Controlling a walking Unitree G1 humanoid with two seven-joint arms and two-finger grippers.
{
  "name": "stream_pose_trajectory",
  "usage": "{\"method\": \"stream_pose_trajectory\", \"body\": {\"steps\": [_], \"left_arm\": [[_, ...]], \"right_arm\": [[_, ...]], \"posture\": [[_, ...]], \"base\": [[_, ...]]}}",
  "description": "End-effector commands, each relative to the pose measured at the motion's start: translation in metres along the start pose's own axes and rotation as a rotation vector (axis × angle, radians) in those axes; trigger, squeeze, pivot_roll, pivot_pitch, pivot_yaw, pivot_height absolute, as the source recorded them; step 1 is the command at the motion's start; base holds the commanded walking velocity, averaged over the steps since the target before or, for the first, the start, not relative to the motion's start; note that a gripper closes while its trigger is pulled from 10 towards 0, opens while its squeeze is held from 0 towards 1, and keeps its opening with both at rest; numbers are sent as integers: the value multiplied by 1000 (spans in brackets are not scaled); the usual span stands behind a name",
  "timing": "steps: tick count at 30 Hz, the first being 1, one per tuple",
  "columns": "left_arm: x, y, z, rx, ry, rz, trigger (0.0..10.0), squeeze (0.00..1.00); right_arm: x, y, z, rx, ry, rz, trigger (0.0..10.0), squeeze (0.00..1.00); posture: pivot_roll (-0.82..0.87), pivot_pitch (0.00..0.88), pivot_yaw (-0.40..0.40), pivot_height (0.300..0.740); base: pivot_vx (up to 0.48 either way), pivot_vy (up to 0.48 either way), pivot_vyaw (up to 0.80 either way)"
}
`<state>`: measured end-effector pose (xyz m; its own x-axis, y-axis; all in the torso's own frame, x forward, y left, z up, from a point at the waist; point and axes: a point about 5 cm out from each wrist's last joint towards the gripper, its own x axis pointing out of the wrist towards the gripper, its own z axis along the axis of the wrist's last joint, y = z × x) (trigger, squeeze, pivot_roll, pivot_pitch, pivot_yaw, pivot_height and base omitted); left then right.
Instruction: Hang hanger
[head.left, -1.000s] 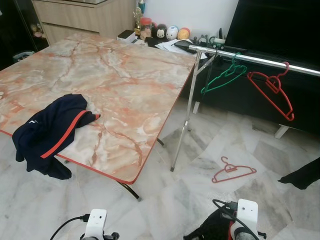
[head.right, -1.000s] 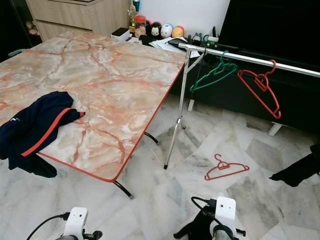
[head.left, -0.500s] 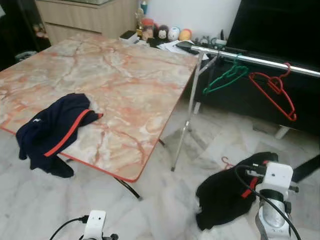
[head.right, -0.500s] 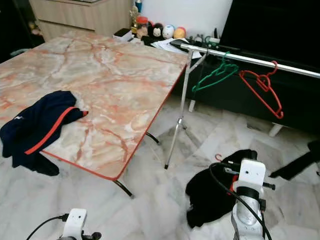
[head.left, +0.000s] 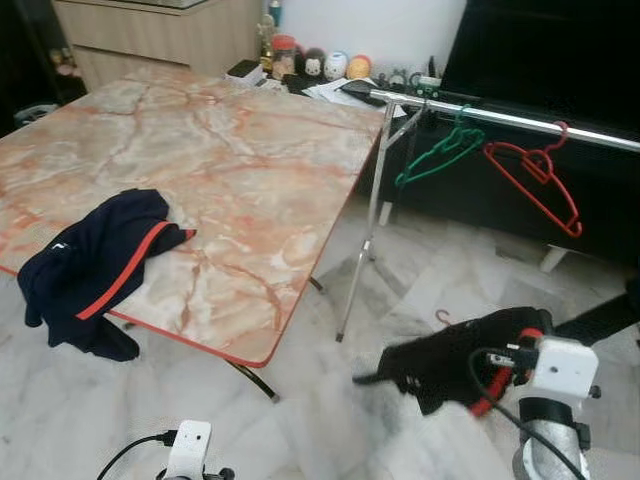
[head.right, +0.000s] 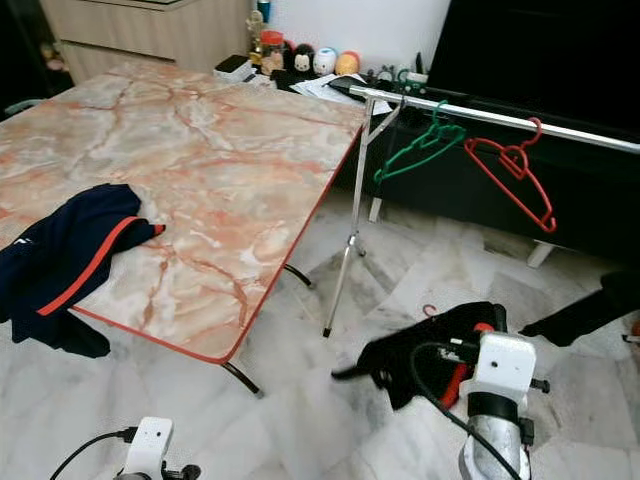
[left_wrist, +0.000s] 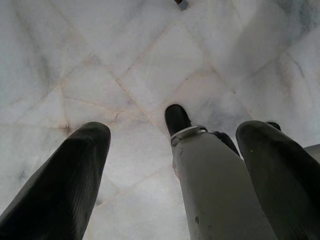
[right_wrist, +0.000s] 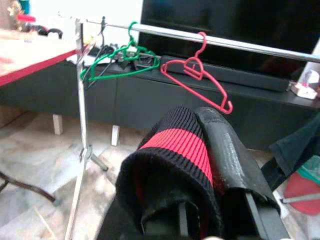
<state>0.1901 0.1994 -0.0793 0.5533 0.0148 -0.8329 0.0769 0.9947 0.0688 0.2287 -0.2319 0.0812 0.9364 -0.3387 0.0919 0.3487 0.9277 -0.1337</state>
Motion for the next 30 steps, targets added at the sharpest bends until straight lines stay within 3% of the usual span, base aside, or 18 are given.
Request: {"method": "stream_pose_trajectory", "body": {"steps": [1, 6, 13, 20, 30], "left_arm": [[-1, 1, -4, 27, 14, 2, 10000, 0], [0, 0, -3, 27, 14, 3, 10000, 0], [0, 0, -2, 32, 15, -1, 10000, 0], [0, 0, 1, 35, 9, -5, 10000, 0], [1, 0, 8, 42, -2, -6, 10000, 0]], "right_arm": [[6, -3, 11, 14, -34, -11, 10000, 0], [12, 2, 17, 9, -42, 4, 10000, 0], [19, 7, 23, 13, -52, 11, 10000, 0], [25, 4, 22, 27, -33, -7, 10000, 0], [33, 6, 23, 47, -30, -27, 10000, 0]], "posture": [[-177, 0, -52, 740], [-172, 0, -55, 740], [-167, 0, -64, 740], [-164, 0, -68, 740], [-170, 0, -51, 740]], "base": [[0, -292, 0], [0, -251, -545], [0, -274, 0], [0, 0, 0], [0, -48, -773]]}}
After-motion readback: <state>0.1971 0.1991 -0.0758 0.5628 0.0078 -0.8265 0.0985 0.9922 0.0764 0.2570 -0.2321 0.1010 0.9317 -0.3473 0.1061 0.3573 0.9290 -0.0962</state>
